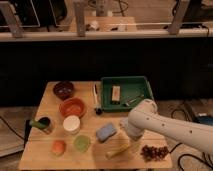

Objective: Place banana in paper cup

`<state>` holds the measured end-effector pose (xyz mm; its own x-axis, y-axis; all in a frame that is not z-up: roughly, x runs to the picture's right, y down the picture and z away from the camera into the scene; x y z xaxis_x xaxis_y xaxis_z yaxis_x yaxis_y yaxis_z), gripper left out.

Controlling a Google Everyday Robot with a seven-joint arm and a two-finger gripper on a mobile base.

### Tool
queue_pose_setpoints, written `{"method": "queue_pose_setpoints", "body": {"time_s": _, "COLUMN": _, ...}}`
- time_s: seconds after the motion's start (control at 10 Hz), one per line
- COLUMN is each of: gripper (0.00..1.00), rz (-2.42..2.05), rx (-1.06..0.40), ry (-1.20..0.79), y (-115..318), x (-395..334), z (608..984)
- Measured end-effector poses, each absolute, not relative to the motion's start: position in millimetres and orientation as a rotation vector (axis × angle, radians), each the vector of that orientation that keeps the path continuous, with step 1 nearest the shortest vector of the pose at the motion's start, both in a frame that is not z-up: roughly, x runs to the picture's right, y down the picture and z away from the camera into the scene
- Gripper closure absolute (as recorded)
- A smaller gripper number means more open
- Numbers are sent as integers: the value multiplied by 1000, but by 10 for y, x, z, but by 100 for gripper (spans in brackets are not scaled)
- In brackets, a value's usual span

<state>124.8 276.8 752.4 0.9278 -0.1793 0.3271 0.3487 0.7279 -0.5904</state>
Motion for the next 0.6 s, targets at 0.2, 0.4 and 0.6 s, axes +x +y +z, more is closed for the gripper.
{"method": "queue_pose_setpoints", "body": {"time_s": 0.2, "gripper": 20, "rz": -266, "rx": -710, "ry": -253, "y": 2819, "x": 1221, "z": 7491}}
{"method": "queue_pose_setpoints", "body": {"time_s": 0.4, "gripper": 20, "rz": -204, "rx": -722, "ry": -254, "y": 2875, "x": 1199, "z": 7495}}
{"method": "queue_pose_setpoints", "body": {"time_s": 0.6, "gripper": 20, "rz": -147, "rx": -729, "ry": -260, "y": 2932, "x": 1178, "z": 7509}}
